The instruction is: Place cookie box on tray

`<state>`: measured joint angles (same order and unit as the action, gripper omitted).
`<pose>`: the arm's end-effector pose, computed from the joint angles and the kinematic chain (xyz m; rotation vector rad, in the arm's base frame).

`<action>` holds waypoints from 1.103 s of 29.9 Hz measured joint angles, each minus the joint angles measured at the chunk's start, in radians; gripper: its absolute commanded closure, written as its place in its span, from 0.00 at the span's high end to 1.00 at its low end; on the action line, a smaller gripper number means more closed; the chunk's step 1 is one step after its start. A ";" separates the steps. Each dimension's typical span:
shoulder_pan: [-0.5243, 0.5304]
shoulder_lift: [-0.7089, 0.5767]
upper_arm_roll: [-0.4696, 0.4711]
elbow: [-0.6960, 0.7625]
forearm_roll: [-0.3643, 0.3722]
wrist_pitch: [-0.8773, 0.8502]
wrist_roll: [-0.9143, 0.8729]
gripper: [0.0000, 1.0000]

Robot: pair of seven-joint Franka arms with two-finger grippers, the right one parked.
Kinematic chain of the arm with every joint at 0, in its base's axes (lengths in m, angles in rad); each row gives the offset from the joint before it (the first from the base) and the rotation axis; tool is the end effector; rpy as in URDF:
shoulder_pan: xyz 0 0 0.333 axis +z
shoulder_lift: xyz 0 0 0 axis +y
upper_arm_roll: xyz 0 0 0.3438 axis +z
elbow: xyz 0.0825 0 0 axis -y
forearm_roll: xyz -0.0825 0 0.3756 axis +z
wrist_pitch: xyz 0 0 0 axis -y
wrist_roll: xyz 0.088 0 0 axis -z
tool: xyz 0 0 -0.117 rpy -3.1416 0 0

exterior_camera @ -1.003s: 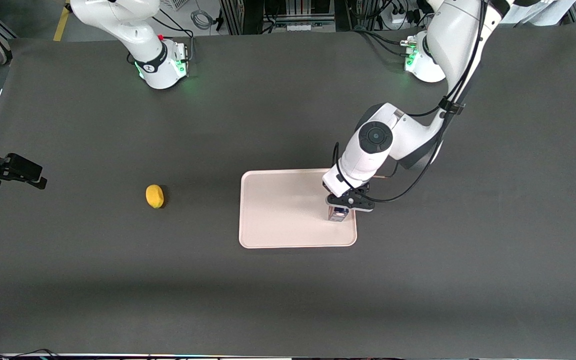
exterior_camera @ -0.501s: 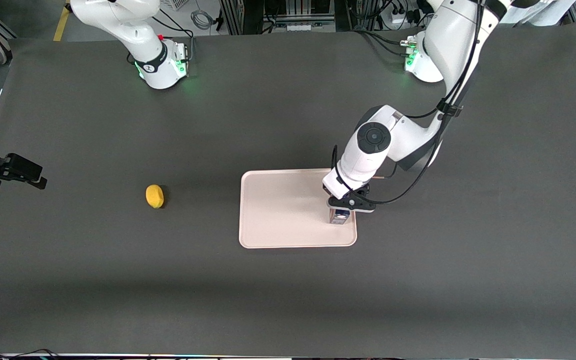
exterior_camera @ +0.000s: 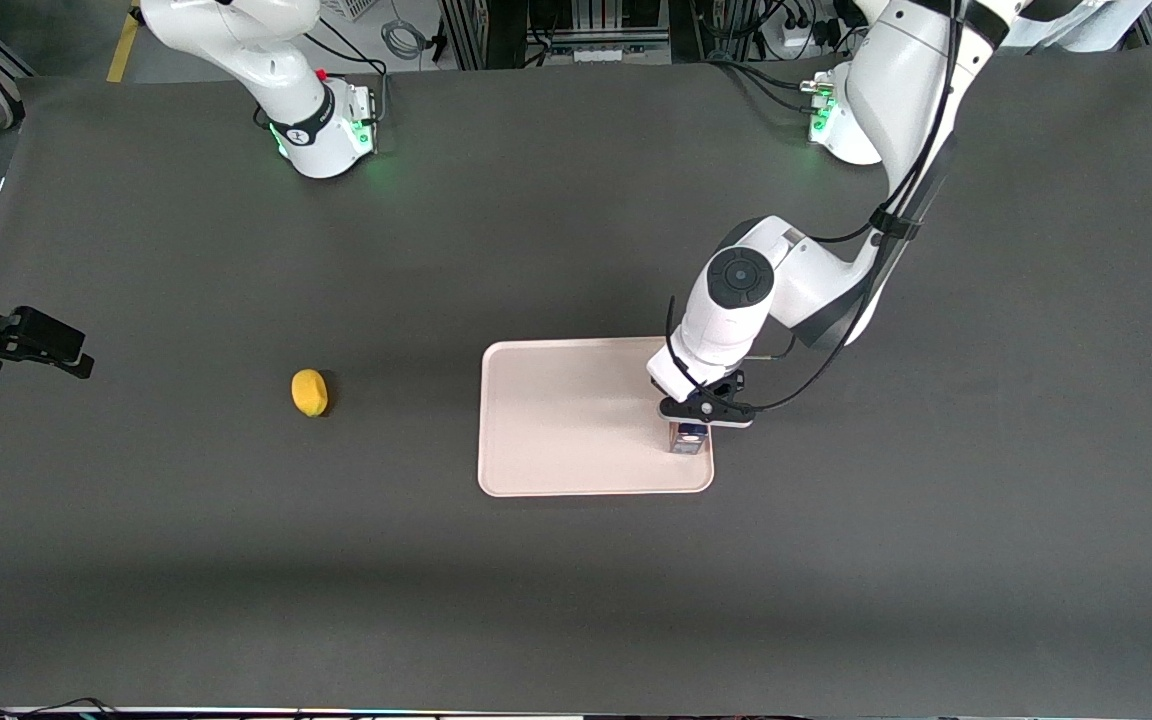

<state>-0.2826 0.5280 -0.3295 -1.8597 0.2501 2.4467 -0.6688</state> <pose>0.5501 -0.3615 0.2757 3.0843 -0.1219 0.1262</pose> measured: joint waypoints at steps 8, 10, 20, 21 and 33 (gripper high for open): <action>-0.005 0.006 0.001 0.000 0.001 0.003 -0.022 0.26; -0.006 0.008 0.001 0.000 0.001 0.005 -0.028 0.30; -0.009 0.013 0.001 0.011 0.002 0.009 -0.035 1.00; -0.009 0.013 0.001 0.011 0.002 0.009 -0.035 1.00; -0.009 0.013 0.018 0.046 0.005 0.010 -0.035 1.00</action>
<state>-0.2916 0.5414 -0.3115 -1.8138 0.2551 2.4570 -0.7042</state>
